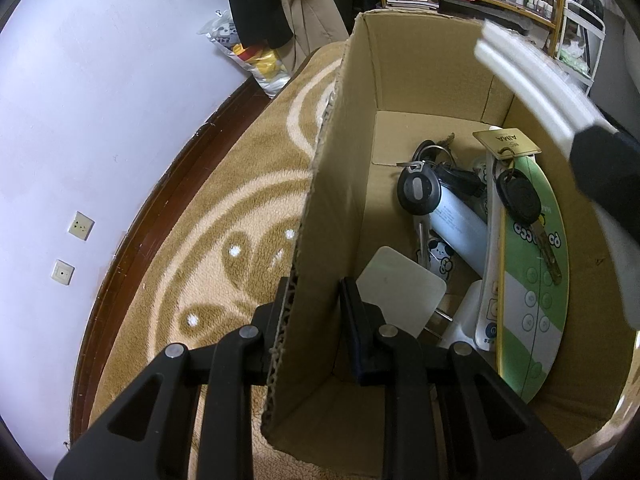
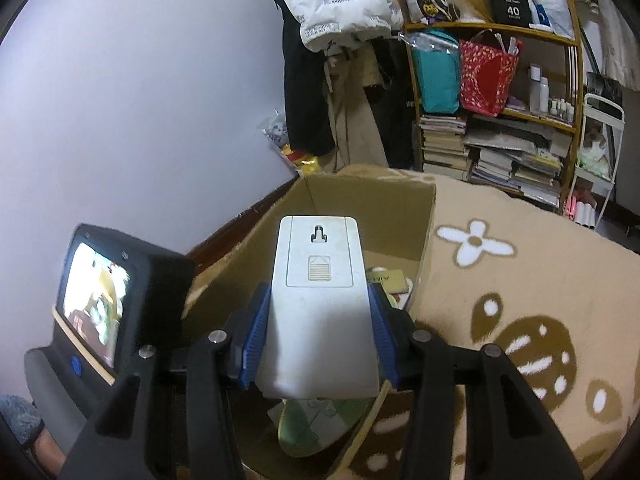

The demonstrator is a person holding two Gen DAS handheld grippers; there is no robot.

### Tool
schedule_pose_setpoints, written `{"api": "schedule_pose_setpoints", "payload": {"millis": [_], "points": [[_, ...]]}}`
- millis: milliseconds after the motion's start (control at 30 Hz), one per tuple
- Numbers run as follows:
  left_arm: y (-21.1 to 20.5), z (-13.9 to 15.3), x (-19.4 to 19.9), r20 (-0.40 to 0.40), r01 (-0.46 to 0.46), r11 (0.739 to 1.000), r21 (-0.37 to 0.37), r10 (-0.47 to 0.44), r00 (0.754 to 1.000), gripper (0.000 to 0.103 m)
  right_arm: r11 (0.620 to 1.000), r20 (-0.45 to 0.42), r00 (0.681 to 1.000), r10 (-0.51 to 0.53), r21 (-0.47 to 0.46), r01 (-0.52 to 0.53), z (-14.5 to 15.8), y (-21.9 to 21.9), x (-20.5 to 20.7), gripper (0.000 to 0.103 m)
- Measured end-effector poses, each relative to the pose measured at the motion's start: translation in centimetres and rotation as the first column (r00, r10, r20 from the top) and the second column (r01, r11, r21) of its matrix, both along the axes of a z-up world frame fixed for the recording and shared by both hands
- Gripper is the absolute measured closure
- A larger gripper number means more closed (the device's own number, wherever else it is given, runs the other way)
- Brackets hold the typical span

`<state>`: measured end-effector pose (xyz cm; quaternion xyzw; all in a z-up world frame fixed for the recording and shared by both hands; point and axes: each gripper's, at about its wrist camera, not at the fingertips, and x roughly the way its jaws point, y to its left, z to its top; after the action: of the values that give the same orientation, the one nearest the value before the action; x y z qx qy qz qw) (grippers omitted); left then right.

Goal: Organize rigid objects

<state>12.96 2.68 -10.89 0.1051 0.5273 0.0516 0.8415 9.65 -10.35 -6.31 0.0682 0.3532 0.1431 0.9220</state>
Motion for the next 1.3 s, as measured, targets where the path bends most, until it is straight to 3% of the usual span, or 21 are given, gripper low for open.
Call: {"api": "schedule_pose_setpoints", "payload": {"millis": [667,1133,1233,1300], "points": [[0.4,0.2,0.1,-0.002,0.000,1.000,-0.011,0.000,1.000,0.080,1.000,-0.035,0.999,0.021,0.013,-0.020,-1.0,0.2,0.3,0.053],[0.4,0.8,-0.6,0.015,0.010,1.000,-0.024,-0.009,1.000,0.080,0.999,-0.015,1.000,-0.027,0.041,0.028,-0.3,-1.9,-0.5,0.052],[0.7,0.9,-0.7,0.019,0.011,0.999,-0.031,-0.010,1.000,0.080,0.998,-0.021,0.999,-0.047,0.031,0.048,-0.1,-2.6,-0.7,0.051],[0.8,1.1,-0.7,0.021,0.013,0.999,-0.035,-0.012,1.000,0.080,0.998,-0.022,0.998,-0.054,0.034,0.054,0.0,-3.2,-1.1,0.044]]}}
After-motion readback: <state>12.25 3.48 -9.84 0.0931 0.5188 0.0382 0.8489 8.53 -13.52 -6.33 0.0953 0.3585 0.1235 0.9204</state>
